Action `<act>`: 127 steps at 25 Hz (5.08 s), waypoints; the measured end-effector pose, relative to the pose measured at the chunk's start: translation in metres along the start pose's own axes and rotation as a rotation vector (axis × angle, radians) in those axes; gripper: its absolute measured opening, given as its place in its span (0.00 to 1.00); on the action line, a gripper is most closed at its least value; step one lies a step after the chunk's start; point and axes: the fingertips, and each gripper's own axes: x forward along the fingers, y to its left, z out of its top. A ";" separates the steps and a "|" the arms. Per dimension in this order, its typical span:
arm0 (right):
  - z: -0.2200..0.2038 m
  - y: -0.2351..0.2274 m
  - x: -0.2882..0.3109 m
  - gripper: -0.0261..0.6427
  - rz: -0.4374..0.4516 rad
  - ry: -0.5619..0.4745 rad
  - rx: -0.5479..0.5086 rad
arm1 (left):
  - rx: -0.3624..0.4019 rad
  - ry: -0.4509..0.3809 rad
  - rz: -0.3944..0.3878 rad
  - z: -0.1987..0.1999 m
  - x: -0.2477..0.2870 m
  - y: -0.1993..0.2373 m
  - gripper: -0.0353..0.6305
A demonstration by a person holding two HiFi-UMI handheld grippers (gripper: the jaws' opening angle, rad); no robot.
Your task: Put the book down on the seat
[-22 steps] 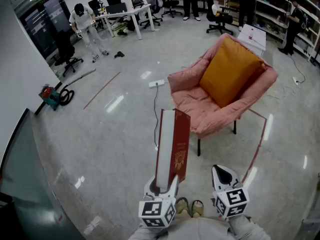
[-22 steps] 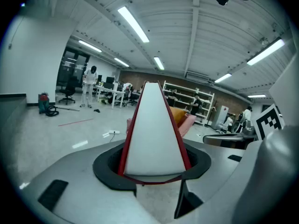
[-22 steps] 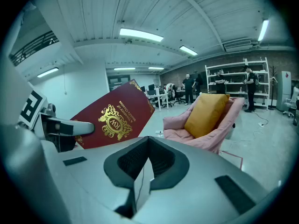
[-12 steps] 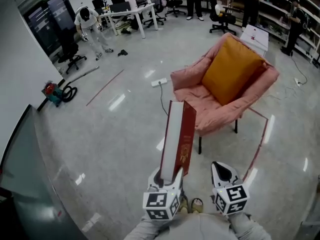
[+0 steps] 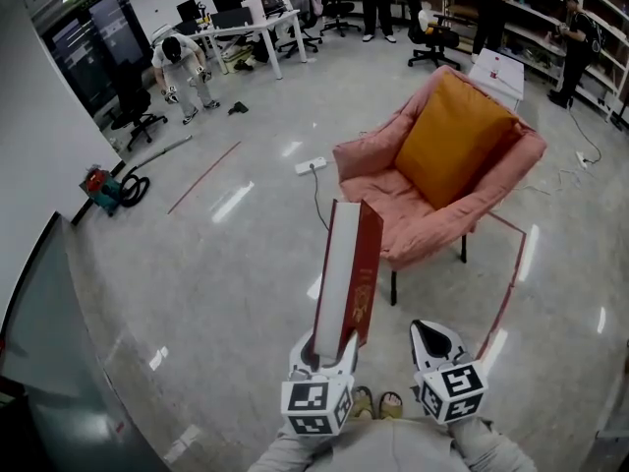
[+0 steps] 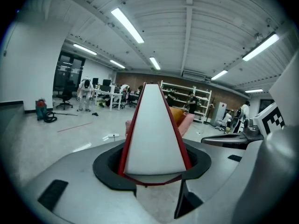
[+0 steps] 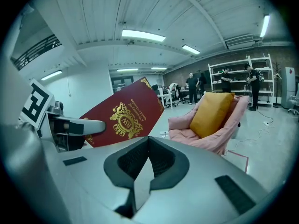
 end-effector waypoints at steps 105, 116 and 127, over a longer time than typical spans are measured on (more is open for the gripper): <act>-0.068 -0.344 0.426 0.05 -0.050 0.395 0.186 | -0.261 0.428 0.050 -0.110 0.643 0.055 0.42; -0.072 -0.336 0.431 0.05 -0.049 0.414 0.189 | -0.216 0.518 0.050 -0.139 0.637 0.069 0.51; -0.048 -0.319 0.434 0.05 -0.023 0.399 0.173 | -0.239 0.551 0.165 -0.136 0.602 0.125 0.62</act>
